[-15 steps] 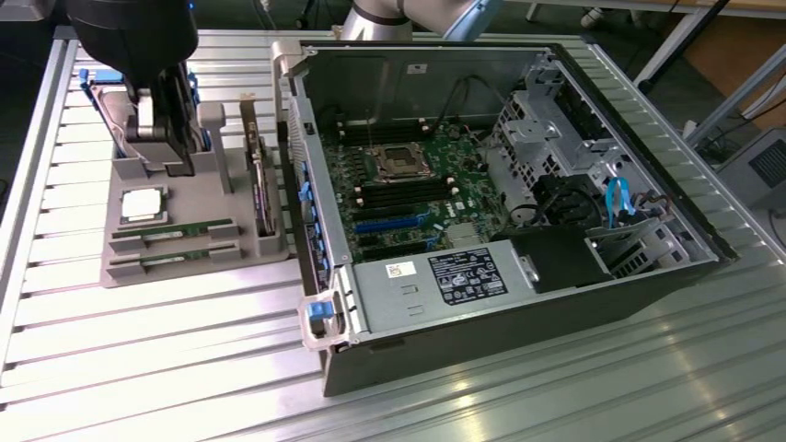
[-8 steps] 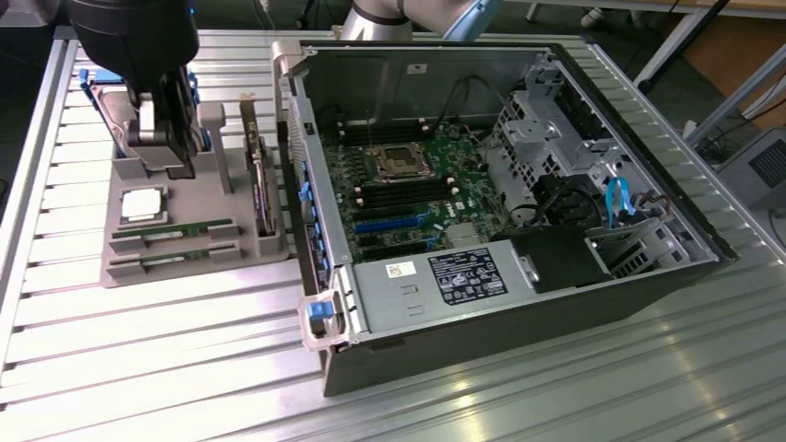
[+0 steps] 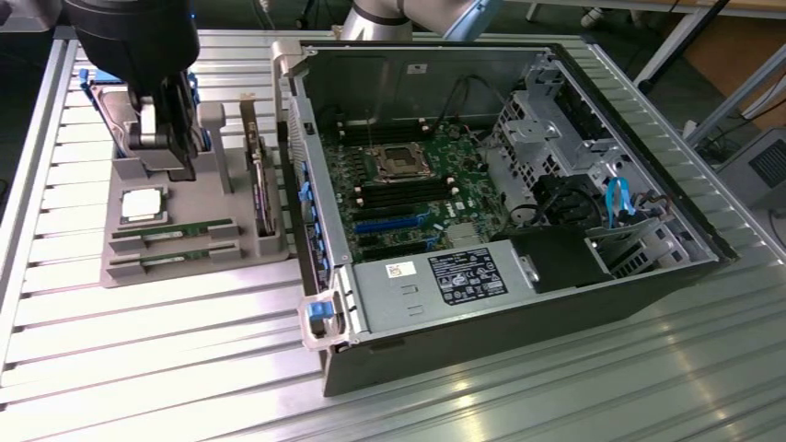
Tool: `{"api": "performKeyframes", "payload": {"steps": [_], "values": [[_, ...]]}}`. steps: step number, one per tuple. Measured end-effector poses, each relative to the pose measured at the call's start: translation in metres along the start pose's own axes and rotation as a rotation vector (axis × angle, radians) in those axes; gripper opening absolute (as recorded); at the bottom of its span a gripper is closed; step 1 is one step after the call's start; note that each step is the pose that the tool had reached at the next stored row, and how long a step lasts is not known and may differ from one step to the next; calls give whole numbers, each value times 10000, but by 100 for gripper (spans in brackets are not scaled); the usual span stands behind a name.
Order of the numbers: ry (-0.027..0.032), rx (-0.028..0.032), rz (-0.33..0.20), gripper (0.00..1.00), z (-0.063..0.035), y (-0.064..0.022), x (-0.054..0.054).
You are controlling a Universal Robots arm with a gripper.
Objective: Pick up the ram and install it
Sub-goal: 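Pick up the ram and move it above insertion slot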
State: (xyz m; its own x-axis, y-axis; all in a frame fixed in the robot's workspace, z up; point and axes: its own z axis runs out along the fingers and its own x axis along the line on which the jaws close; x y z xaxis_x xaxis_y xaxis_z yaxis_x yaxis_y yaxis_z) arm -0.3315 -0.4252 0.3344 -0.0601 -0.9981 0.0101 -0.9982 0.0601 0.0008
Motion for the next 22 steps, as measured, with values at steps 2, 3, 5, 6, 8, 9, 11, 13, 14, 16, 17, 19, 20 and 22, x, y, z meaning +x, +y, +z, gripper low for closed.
{"api": "performKeyframes", "payload": {"steps": [2,3,5,6,8,9,11,13,14,16,17,19,20,22], "values": [[0,0,0,36,11,1,0],[0,0,0,36,19,1,0],[0,0,0,36,30,2,0],[0,0,0,36,36,2,0],[-1,0,0,36,46,3,0],[0,0,1,36,51,3,-1],[0,0,0,36,69,9,0],[-1,1,0,36,85,17,3],[-1,1,1,36,92,19,8],[0,1,-1,36,100,18,28],[0,1,-2,36,103,17,36],[-1,1,-3,36,110,17,58],[0,0,-4,36,117,16,73],[0,0,-5,36,125,16,94]]}}
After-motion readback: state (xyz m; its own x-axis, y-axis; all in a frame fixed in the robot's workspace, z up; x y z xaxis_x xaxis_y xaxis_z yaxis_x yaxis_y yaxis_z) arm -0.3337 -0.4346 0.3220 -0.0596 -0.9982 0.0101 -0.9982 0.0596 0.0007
